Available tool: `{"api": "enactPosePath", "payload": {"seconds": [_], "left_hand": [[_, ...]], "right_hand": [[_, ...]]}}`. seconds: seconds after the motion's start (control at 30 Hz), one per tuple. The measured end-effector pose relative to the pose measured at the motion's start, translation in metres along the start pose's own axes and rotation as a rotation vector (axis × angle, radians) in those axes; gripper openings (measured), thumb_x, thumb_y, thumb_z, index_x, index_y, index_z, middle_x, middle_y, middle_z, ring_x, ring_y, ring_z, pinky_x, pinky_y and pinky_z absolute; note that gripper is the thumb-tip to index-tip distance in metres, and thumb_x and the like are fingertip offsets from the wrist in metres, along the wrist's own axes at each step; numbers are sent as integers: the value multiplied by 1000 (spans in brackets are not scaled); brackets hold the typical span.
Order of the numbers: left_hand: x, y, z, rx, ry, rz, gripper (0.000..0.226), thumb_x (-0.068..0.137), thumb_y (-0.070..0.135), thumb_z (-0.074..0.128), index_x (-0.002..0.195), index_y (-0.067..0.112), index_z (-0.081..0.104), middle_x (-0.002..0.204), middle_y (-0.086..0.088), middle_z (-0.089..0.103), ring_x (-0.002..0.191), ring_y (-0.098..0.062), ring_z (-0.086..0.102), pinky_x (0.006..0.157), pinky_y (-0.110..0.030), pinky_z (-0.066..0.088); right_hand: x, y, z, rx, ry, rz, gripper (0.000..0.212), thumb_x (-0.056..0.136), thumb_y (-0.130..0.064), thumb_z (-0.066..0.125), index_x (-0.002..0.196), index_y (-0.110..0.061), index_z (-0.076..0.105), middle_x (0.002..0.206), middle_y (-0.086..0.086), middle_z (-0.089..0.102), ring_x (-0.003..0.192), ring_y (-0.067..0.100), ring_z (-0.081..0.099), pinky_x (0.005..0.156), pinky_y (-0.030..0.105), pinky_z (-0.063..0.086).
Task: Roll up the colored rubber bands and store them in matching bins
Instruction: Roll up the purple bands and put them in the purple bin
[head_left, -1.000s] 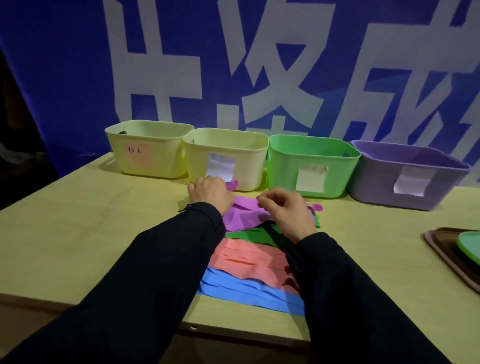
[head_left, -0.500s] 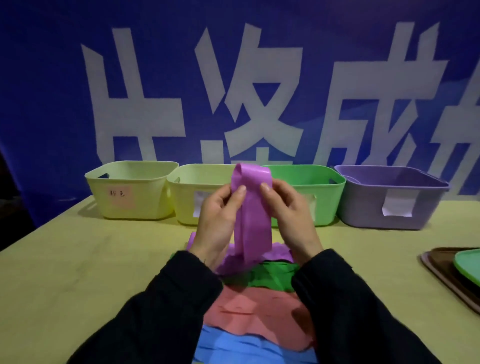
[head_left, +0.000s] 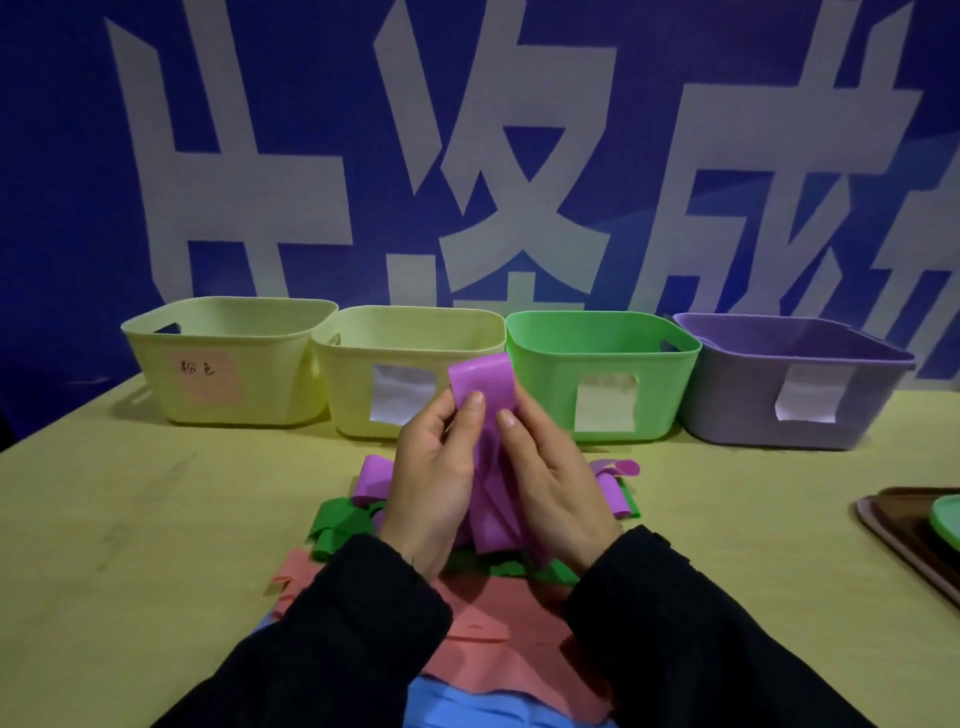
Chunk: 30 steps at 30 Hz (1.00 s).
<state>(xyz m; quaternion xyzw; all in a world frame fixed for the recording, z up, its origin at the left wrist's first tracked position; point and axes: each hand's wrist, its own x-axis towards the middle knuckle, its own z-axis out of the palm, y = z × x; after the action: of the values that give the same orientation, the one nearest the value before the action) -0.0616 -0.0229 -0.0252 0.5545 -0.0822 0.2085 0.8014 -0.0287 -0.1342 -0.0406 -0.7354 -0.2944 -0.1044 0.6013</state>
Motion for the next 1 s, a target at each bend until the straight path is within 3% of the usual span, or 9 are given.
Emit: {"api": "enactPosePath", "payload": {"seconds": [0.07,0.17,0.27,0.37,0.43,0.57,0.67,0.8,1.0], "left_hand": [[1,11,0,-91,43,-13,24,106,19,48,115,17,71,118,-15,73,117,-30,67,103,-45,51],[6,34,-5,-298,72,-40,32,107,22,41,132,11,58,123,-14,71,121,-26,66,102,-40,51],[12,47,-14,-387,65,-15,33,109,27,37,135,17,55,127,-14,69,121,-28,66,105,-45,48],[17,55,-24,-494,50,-37,42,109,32,35,144,14,49,131,-12,67,122,-24,65,102,-41,52],[19,59,-30,-571,62,-65,46,110,34,33,148,12,46,134,-10,66,124,-22,64,105,-39,50],[21,64,-40,-641,87,-91,46,111,35,29,141,10,54,133,-5,67,123,-18,64,105,-34,50],[24,65,-46,-713,101,-112,45,110,36,31,132,11,61,125,-3,70,116,-18,68,92,-34,58],[29,63,-52,-743,135,-99,43,110,35,35,138,12,57,121,-5,70,116,-18,68,98,-32,55],[33,50,-58,-686,109,-63,51,102,12,53,152,16,43,130,-12,65,114,-21,67,102,-33,52]], "right_hand": [[0,-3,-1,-12,15,39,46,103,-39,47,147,-25,49,131,10,65,123,17,59,105,41,48],[2,-7,-6,5,-67,80,30,95,-42,57,106,-19,73,89,6,75,79,13,65,75,39,52],[2,-9,-6,109,-139,121,19,92,-29,69,90,-10,73,79,13,72,71,12,60,64,33,47],[1,-14,-7,184,-185,127,23,90,-23,73,75,-9,64,67,6,58,62,14,51,55,27,39],[1,-17,-8,193,-219,126,25,90,-22,74,74,-10,59,66,4,55,59,11,50,52,23,38],[-1,-19,-11,268,-340,211,4,93,-11,67,91,-11,63,70,-5,69,58,1,59,53,13,44],[-1,-19,-17,219,-379,255,6,92,-17,70,91,-12,74,80,1,73,68,9,64,60,20,50],[0,-16,-27,173,-431,358,17,81,-29,81,88,-14,77,80,9,68,71,22,56,61,27,42],[-4,-14,-36,197,-467,328,10,86,-17,75,88,-12,66,75,-4,68,66,10,59,59,21,46]]}}
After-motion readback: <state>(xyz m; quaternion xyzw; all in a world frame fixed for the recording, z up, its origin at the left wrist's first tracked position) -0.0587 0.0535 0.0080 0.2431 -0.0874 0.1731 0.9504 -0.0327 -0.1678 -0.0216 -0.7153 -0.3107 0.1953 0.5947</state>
